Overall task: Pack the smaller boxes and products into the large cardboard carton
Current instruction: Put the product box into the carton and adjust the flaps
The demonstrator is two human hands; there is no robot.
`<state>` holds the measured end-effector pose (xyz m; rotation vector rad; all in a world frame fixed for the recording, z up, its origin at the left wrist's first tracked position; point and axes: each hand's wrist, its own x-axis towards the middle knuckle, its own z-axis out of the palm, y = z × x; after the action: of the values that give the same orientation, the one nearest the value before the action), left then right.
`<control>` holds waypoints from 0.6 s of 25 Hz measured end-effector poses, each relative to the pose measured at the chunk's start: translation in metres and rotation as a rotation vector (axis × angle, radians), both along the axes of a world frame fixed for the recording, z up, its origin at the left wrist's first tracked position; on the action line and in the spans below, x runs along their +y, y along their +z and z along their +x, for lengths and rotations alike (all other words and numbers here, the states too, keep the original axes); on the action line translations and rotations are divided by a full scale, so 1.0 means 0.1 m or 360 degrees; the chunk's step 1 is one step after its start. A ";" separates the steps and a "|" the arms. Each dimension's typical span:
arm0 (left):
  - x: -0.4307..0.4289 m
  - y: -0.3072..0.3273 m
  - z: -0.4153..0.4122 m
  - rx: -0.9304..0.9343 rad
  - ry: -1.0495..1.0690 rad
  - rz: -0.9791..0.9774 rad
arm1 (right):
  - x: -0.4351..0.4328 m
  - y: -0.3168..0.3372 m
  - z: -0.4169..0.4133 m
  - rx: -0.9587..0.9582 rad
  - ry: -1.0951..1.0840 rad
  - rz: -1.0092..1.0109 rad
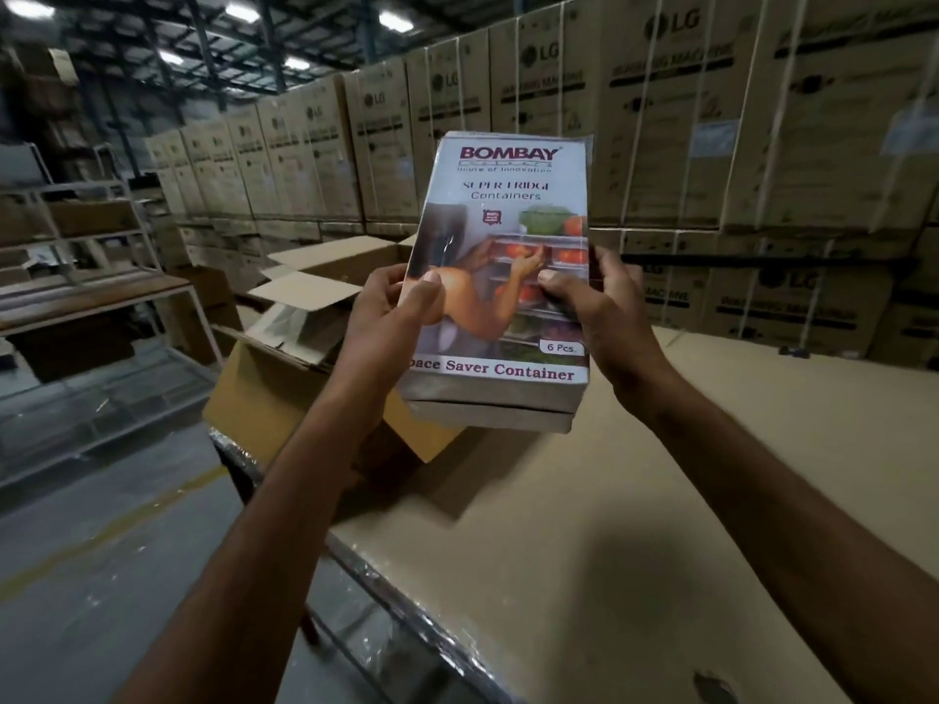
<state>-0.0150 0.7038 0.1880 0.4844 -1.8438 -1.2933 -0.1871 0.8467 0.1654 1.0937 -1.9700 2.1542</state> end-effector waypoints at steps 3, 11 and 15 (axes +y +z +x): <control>-0.69 0.23 0.01 0.0056 -0.0121 0.0021 | -0.61 0.22 0.02 -0.0044 0.0004 -0.0044; -2.37 1.01 -0.05 0.0074 -0.0301 -0.0051 | -2.16 1.13 -0.05 0.0025 -0.0087 -0.0025; -3.10 1.17 -0.31 0.0129 -0.0297 -0.0103 | -2.86 1.35 -0.30 0.0071 -0.0118 -0.0011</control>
<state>-0.0461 0.3942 0.3045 0.2261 -1.8909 -1.3507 -0.2171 0.5611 0.2999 1.0409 -1.9507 2.0799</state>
